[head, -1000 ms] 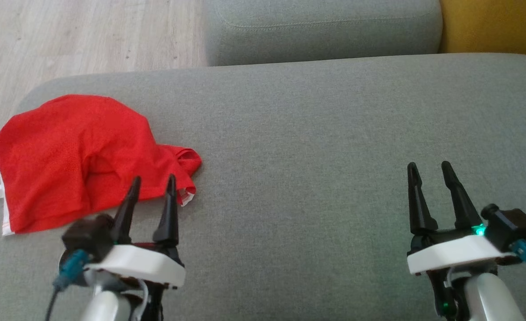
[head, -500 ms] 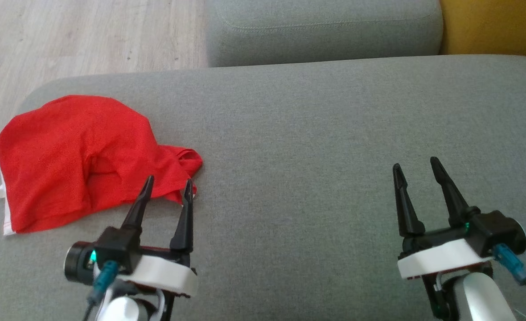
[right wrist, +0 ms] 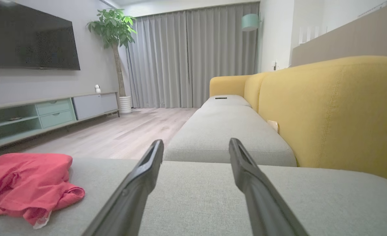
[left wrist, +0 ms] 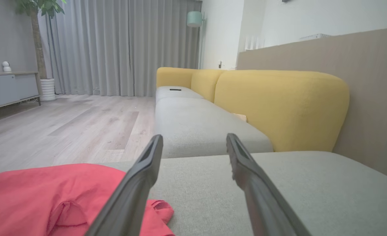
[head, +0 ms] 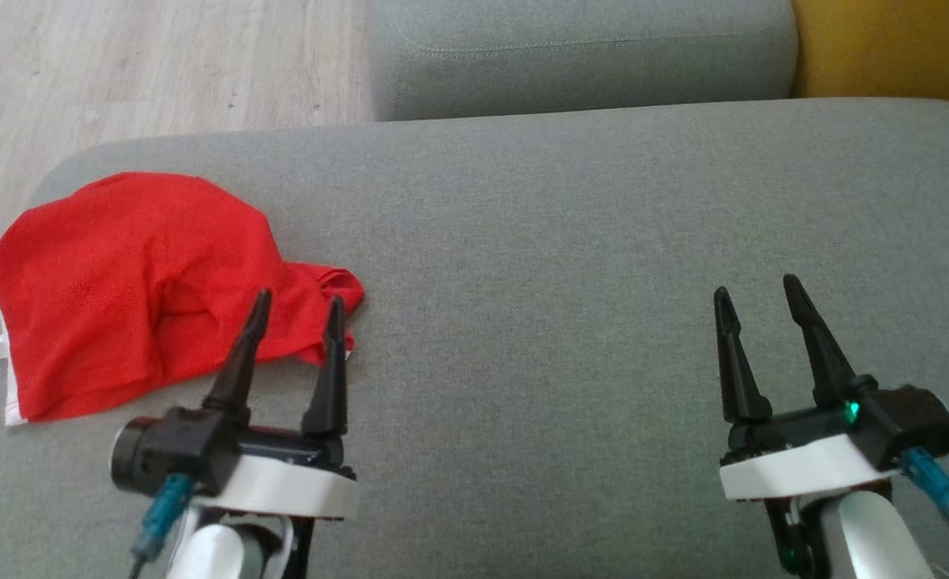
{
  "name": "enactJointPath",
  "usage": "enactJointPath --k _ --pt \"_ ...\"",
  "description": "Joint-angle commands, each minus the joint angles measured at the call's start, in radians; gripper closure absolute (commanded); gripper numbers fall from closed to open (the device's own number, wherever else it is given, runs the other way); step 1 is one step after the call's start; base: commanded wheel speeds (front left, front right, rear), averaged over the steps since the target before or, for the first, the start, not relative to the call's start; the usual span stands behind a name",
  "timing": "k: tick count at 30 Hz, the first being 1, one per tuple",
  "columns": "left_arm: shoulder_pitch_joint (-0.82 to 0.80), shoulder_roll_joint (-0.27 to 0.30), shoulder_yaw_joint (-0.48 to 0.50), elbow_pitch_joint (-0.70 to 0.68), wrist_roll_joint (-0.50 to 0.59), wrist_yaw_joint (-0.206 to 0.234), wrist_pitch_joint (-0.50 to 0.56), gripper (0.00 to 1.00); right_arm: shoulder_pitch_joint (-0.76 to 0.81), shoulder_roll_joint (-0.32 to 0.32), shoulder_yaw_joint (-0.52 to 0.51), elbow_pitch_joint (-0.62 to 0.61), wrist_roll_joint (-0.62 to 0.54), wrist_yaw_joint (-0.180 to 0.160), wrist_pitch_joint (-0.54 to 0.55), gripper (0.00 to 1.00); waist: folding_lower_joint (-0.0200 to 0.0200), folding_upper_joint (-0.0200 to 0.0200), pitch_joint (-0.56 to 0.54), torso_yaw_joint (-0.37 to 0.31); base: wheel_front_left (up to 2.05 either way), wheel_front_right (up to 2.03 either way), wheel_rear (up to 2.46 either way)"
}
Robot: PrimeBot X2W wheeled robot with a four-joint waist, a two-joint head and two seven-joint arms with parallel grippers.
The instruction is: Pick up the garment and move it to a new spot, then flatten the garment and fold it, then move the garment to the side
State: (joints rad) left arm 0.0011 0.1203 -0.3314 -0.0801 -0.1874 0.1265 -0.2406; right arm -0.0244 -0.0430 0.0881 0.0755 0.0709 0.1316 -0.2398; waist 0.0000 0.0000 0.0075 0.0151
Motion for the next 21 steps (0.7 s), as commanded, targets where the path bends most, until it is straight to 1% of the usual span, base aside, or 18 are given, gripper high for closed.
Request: enactJointPath --k 1,5,8,12,21 --pt "-0.019 -0.012 0.058 -0.041 0.018 -0.016 -0.016 0.00 -0.014 -0.007 0.026 -0.035 0.015 -0.001 -0.016 0.00 0.0000 0.0000 -0.001 0.001 0.00 0.00 0.00" --pt "0.002 -0.042 0.111 -0.011 0.047 -0.076 -0.021 0.00 -0.010 -0.007 0.042 -0.006 0.071 -0.001 -0.022 0.00 0.0000 0.0000 -0.004 0.003 0.00 0.00 0.00" --pt "0.014 -0.055 0.131 0.040 0.060 -0.102 -0.021 0.00 -0.010 -0.007 0.053 0.025 0.092 -0.001 -0.022 0.00 0.0000 0.0000 -0.006 0.004 0.00 0.00 0.00" --pt "0.016 -0.064 0.149 0.091 0.074 -0.111 -0.021 0.00 -0.012 -0.007 0.060 0.051 0.111 -0.001 -0.022 0.00 0.0000 0.0000 -0.008 0.002 0.00 0.00 0.00" --pt "0.011 -0.070 0.161 0.107 0.072 -0.122 -0.021 0.00 -0.017 -0.007 0.060 0.063 0.125 -0.001 -0.022 0.00 0.0000 0.0000 -0.008 0.003 0.00 0.00 0.00"
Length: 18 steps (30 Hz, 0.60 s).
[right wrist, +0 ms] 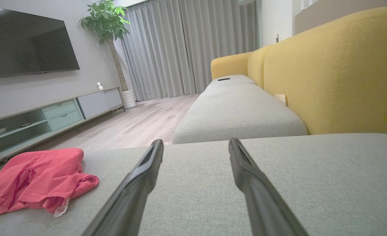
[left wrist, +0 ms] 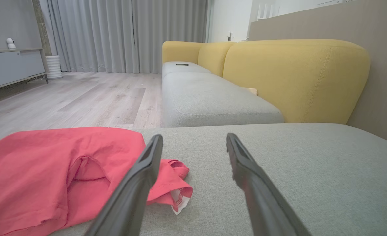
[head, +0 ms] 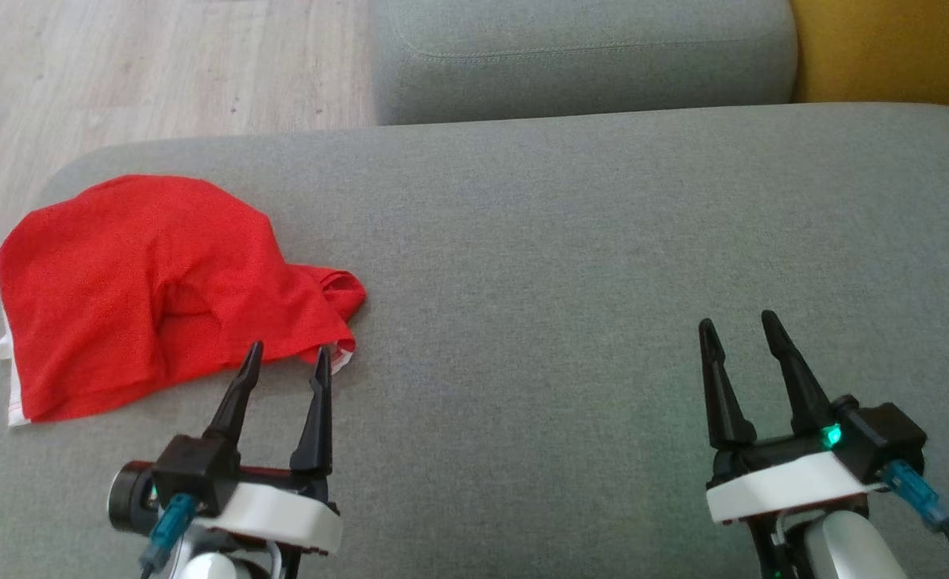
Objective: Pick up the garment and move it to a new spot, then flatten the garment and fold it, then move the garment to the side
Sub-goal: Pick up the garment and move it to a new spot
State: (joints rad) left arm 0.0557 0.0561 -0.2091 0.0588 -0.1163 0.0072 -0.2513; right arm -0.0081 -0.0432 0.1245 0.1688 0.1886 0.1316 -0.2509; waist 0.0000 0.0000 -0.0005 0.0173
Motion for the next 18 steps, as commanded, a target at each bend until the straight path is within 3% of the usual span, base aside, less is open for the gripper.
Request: enactJointPath --k 1,18 --pt "-0.044 -0.005 0.037 -0.031 -0.003 -0.002 -0.010 0.00 -0.033 -0.007 0.023 -0.031 0.008 -0.001 -0.011 0.00 0.0000 0.0000 -0.001 0.003 0.00 0.00 0.00" --pt "-0.035 -0.006 0.058 -0.024 -0.010 0.009 -0.010 0.00 -0.019 -0.007 0.070 -0.014 0.038 -0.001 -0.011 0.00 0.0000 0.0000 -0.033 0.156 0.00 0.00 0.00"
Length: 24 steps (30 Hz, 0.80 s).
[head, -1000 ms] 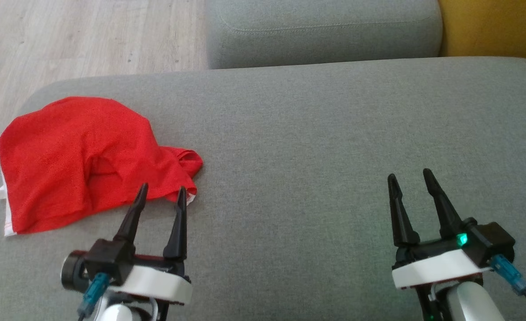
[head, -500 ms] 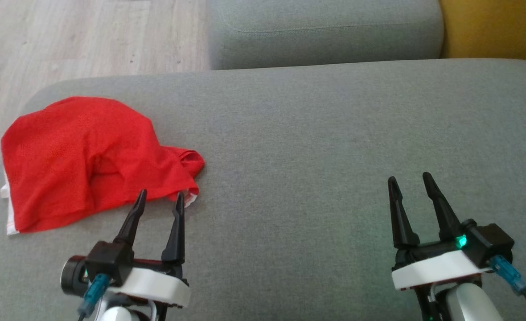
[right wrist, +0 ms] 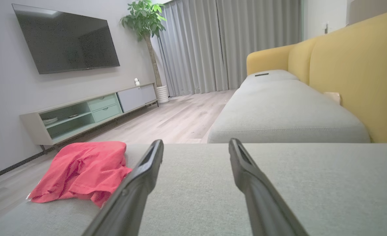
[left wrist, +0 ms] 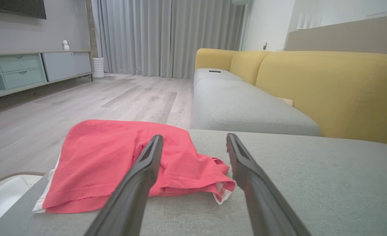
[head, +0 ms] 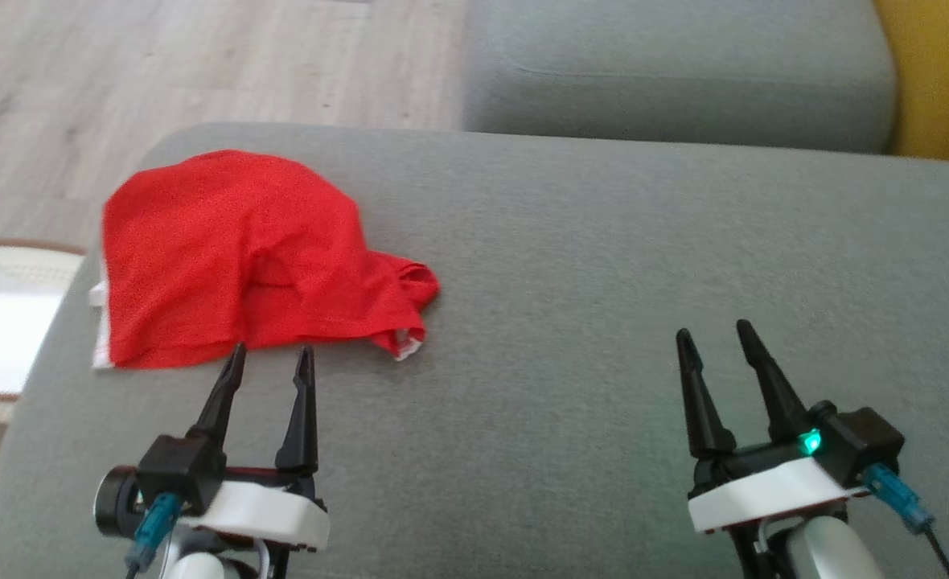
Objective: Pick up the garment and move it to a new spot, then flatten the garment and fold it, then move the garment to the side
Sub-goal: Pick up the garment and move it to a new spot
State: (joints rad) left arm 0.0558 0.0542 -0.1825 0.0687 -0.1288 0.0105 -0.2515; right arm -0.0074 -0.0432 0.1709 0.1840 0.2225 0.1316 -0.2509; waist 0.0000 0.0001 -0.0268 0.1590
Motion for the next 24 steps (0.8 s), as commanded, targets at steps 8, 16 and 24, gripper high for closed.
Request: enactJointPath --k 8,16,24 --pt "-0.024 -0.004 0.059 -0.034 0.011 0.003 -0.010 0.00 -0.011 -0.007 0.054 -0.015 0.028 -0.001 -0.011 0.00 0.0000 -0.0001 -0.025 0.103 0.00 0.00 0.00" --pt "-0.019 -0.004 0.085 -0.033 0.021 -0.009 -0.010 0.00 -0.006 -0.007 0.072 -0.004 0.044 -0.001 -0.011 0.00 0.0000 -0.0001 -0.029 0.154 0.00 0.00 0.00" --pt "-0.056 -0.002 0.111 0.000 0.032 -0.027 -0.010 0.00 -0.016 -0.007 0.075 -0.006 0.038 -0.001 -0.011 0.00 0.0000 -0.0001 0.007 0.132 0.00 0.00 0.00"
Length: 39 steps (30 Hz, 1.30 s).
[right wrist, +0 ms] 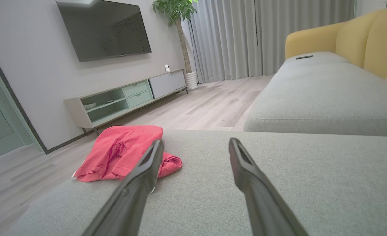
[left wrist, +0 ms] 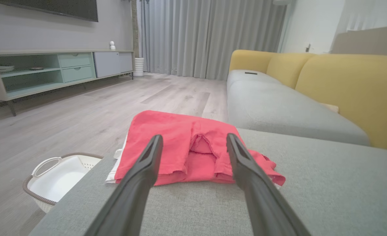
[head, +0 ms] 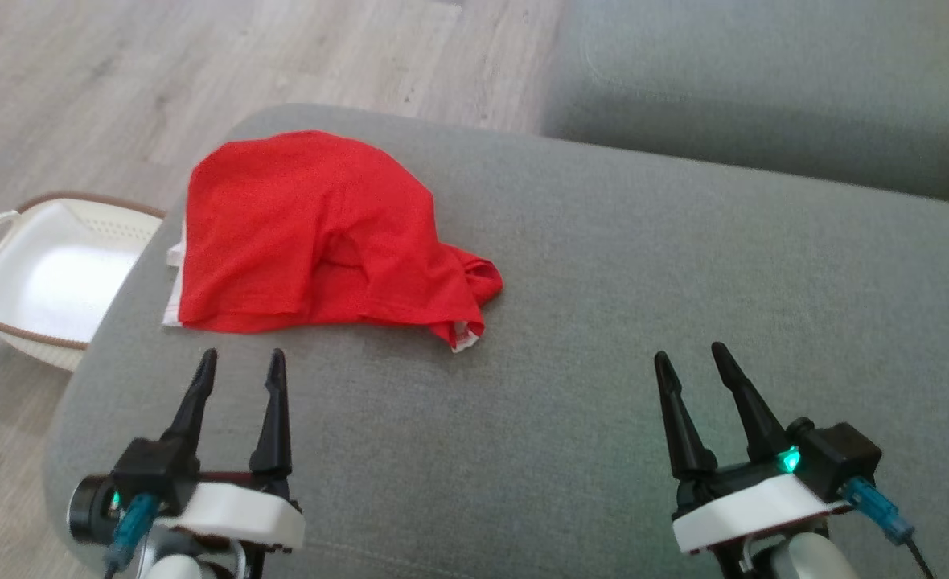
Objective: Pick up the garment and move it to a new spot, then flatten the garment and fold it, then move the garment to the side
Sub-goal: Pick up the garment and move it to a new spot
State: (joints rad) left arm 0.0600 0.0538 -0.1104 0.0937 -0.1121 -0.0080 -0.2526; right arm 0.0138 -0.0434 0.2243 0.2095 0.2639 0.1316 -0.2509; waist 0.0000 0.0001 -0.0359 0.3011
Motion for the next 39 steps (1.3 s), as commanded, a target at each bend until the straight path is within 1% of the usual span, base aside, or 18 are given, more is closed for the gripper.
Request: enactJointPath --k 1,5,8,11,13,15,16,20,23,25,29,35,38,39 --pt "-0.076 0.005 0.039 -0.016 0.026 -0.019 -0.009 0.00 -0.044 -0.007 0.023 -0.034 -0.008 -0.001 -0.011 0.00 0.0000 -0.0001 0.030 -0.017 0.00 0.00 0.00" --pt "-0.182 0.056 0.010 0.061 0.070 -0.068 -0.009 0.00 -0.079 -0.007 0.015 -0.047 -0.023 -0.001 -0.011 0.00 0.0000 -0.0001 0.102 -0.050 0.00 0.00 0.00" --pt "-0.307 0.109 -0.033 0.160 0.096 -0.098 -0.006 0.00 -0.110 -0.007 0.008 -0.058 -0.029 -0.001 -0.011 0.00 0.0000 -0.0001 0.157 -0.079 0.00 0.00 0.00" --pt "-0.466 0.150 -0.085 0.255 0.085 -0.116 0.066 0.00 -0.138 -0.007 0.005 -0.068 -0.030 -0.001 -0.011 0.00 0.0000 -0.0001 0.212 -0.111 0.00 0.00 0.00" --pt "-0.575 0.175 -0.127 0.316 0.054 -0.121 0.149 0.00 -0.153 -0.007 0.008 -0.070 -0.032 -0.001 -0.011 0.00 0.0000 -0.0001 0.244 -0.134 0.00 0.00 0.00" --pt "-0.681 0.207 -0.196 0.369 -0.004 -0.122 0.245 0.00 -0.172 -0.007 0.015 -0.073 -0.031 -0.001 -0.011 0.00 0.0000 -0.0001 0.277 -0.160 0.00 0.00 0.00" --pt "-0.681 0.207 -0.196 0.369 -0.004 -0.122 0.245 0.00 -0.172 -0.007 0.015 -0.073 -0.031 -0.001 -0.011 0.00 0.0000 -0.0001 0.277 -0.160 0.00 0.00 0.00" --pt "-0.859 0.282 -0.321 0.457 -0.156 -0.122 0.437 0.00 -0.204 -0.007 0.024 -0.074 -0.006 -0.001 -0.011 0.00 0.0000 -0.0001 0.326 -0.207 0.00 0.00 0.00" --pt "-0.958 0.355 -0.412 0.494 -0.240 -0.122 0.535 0.00 -0.231 -0.007 0.044 -0.077 0.011 -0.001 -0.011 0.00 0.0000 -0.0001 0.359 -0.243 0.00 0.00 0.00" --pt "-1.002 0.391 -0.462 0.518 -0.287 -0.122 0.577 0.00 -0.242 -0.007 0.054 -0.078 0.016 -0.001 -0.011 0.00 0.0000 -0.0001 0.371 -0.260 0.00 0.00 0.00" --pt "-1.057 0.437 -0.537 0.563 -0.353 -0.123 0.645 0.00 -0.257 -0.007 0.066 -0.082 0.021 -0.001 -0.011 0.00 0.0000 -0.0001 0.395 -0.283 0.00 0.00 0.00" --pt "-1.099 0.476 -0.626 0.626 -0.411 -0.123 0.721 0.00 -0.275 -0.007 0.074 -0.085 0.018 -0.001 -0.011 0.00 0.0000 -0.0001 0.416 -0.297 0.00 0.00 0.00" --pt "-1.116 0.486 -0.639 0.654 -0.424 -0.123 0.711 0.00 -0.281 -0.007 0.074 -0.082 0.017 -0.001 -0.011 0.00 0.0000 -0.0001 0.422 -0.298 0.00 0.00 0.00" --pt "-1.121 0.486 -0.639 0.667 -0.426 -0.123 0.703 0.58 -0.282 -0.007 0.073 -0.081 0.016 -0.001 -0.011 0.00 0.0000 -0.0001 0.422 -0.297 0.00 0.00 0.00"
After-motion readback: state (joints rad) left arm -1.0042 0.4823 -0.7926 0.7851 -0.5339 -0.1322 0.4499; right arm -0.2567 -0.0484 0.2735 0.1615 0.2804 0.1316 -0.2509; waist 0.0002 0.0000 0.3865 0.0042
